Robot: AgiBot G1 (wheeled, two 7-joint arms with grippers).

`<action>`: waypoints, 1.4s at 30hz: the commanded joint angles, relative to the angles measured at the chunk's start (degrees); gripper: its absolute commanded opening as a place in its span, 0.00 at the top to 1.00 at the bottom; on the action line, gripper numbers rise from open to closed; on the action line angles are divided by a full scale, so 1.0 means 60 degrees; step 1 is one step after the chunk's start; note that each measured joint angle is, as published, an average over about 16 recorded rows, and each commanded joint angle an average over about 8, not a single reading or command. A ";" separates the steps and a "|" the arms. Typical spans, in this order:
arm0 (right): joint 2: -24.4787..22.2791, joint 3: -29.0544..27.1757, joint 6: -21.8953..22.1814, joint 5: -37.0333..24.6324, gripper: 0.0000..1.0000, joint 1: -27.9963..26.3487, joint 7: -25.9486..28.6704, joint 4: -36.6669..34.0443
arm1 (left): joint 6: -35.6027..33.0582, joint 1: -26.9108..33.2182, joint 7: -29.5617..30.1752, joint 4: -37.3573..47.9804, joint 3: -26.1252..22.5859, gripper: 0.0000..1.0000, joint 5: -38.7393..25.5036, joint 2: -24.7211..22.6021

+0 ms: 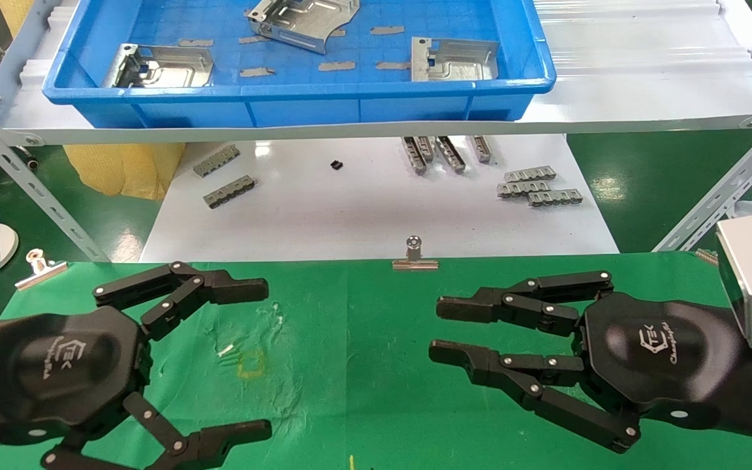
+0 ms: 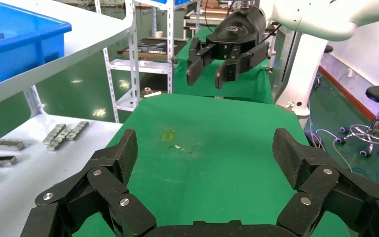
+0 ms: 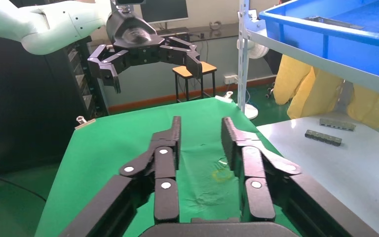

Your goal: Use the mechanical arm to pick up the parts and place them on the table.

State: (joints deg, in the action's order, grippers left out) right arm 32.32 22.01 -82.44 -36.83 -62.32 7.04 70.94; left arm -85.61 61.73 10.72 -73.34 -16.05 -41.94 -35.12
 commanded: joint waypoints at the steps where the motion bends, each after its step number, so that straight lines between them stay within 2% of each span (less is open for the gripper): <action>1: 0.0000 0.0000 0.0000 0.0000 1.00 0.0000 0.0000 0.0000 | 0.0000 0.0000 0.0000 0.0000 0.0000 0.00 0.0000 0.0000; 10: 0.0000 0.0000 0.0000 0.0000 1.00 0.0000 0.0000 0.0000 | 0.0040 0.0084 -0.0007 -0.0011 0.0012 0.00 -0.0033 -0.0010; 14: 0.0000 0.0000 0.0000 0.0000 1.00 0.0000 0.0000 0.0000 | 0.0297 0.0667 0.0137 0.0142 0.0021 0.00 -0.0197 -0.0147; 18: 0.0000 0.0000 0.0000 0.0000 1.00 0.0000 0.0000 0.0000 | 0.0722 0.2005 0.0407 0.0750 -0.0130 0.00 -0.0724 -0.0596; 22: 0.0000 0.0000 0.0000 0.0000 1.00 0.0000 0.0000 0.0000 | 0.1149 0.3784 0.0526 0.2078 -0.0592 0.00 -0.1755 -0.1467; 28: 0.0000 0.0000 0.0000 0.0000 1.00 0.0000 0.0000 0.0000 | 0.2098 0.6322 0.0318 0.5330 -0.1482 0.00 -0.3511 -0.3317; 32: 0.0000 0.0000 0.0000 0.0000 0.99 0.0000 0.0000 0.0000 | 0.3357 0.7516 -0.0181 0.7528 -0.1919 0.00 -0.4475 -0.4549; 34: 0.0000 0.0000 0.0000 0.0000 0.89 0.0000 0.0000 0.0000 | 0.4209 0.7909 -0.0460 0.8482 -0.2068 0.00 -0.4856 -0.5118; 37: 0.0000 0.0000 0.0000 0.0000 0.51 0.0000 0.0000 0.0000 | 0.5572 0.8297 -0.0813 0.9674 -0.2195 0.02 -0.5246 -0.5871; 38: 0.0000 0.0000 0.0000 0.0000 0.39 0.0000 0.0000 0.0000 | 0.5986 0.8378 -0.0886 0.9997 -0.2205 0.09 -0.5306 -0.6084; 40: 0.0000 0.0000 0.0000 0.0000 0.15 0.0000 0.0000 0.0000 | 0.6700 0.8514 -0.0980 1.0528 -0.2190 0.34 -0.5349 -0.6432; 42: 0.0000 0.0000 0.0000 0.0000 0.00 0.0000 0.0000 0.0000 | 0.7252 0.8620 -0.1070 1.0907 -0.2159 0.59 -0.5341 -0.6684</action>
State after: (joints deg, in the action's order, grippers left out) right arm 32.31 22.02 -82.44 -36.82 -62.33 7.03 70.94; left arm -44.08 113.04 4.53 -9.36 -28.95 -73.62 -74.21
